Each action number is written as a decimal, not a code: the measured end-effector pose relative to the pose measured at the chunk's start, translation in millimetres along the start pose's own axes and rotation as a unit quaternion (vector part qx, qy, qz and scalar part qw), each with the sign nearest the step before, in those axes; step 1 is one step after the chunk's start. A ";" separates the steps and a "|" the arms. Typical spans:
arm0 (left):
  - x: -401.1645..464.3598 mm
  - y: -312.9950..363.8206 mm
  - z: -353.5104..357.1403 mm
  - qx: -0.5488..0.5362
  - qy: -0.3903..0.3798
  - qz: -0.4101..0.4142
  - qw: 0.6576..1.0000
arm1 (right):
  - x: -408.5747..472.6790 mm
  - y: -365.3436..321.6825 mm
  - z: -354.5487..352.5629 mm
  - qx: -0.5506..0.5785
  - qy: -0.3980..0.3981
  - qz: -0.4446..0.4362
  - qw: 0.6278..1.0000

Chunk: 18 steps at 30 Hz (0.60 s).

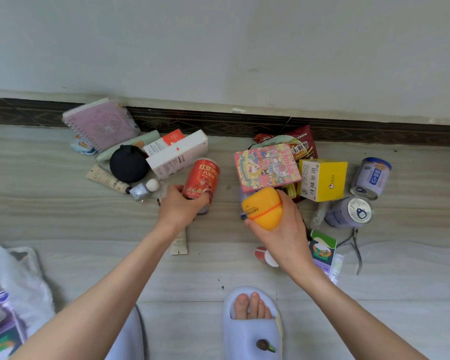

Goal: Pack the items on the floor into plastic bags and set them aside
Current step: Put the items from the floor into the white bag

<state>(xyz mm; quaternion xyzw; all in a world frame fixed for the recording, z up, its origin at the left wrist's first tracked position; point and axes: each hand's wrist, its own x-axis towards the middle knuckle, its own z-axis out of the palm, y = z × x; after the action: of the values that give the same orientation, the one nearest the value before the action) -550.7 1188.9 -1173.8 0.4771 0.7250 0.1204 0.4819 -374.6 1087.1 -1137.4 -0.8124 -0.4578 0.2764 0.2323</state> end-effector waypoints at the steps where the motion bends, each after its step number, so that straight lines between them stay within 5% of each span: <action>1: -4.5 0.4 -9.8 -0.011 0.009 0.000 1.000 | 0.1 -4.2 2.5 0.008 0.000 -0.006 1.000; 6: -49.7 -14.0 -70.5 0.038 0.027 0.070 0.996 | -14.7 -43.6 13.4 0.030 -0.047 -0.037 0.998; 10: -104.6 -46.7 -124.8 0.007 0.082 0.055 0.995 | -35.5 -95.4 11.8 -0.014 -0.102 -0.153 0.983; 18: -218.0 -124.3 -251.6 -0.083 0.239 -0.001 0.968 | -94.6 -235.2 2.3 -0.144 -0.230 -0.382 0.884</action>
<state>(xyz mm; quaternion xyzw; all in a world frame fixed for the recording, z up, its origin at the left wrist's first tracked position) -809.5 1020.4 -997.9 0.3924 0.8070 0.2900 0.3327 -561.4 1116.1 -968.4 -0.5130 -0.8078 0.2766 0.0882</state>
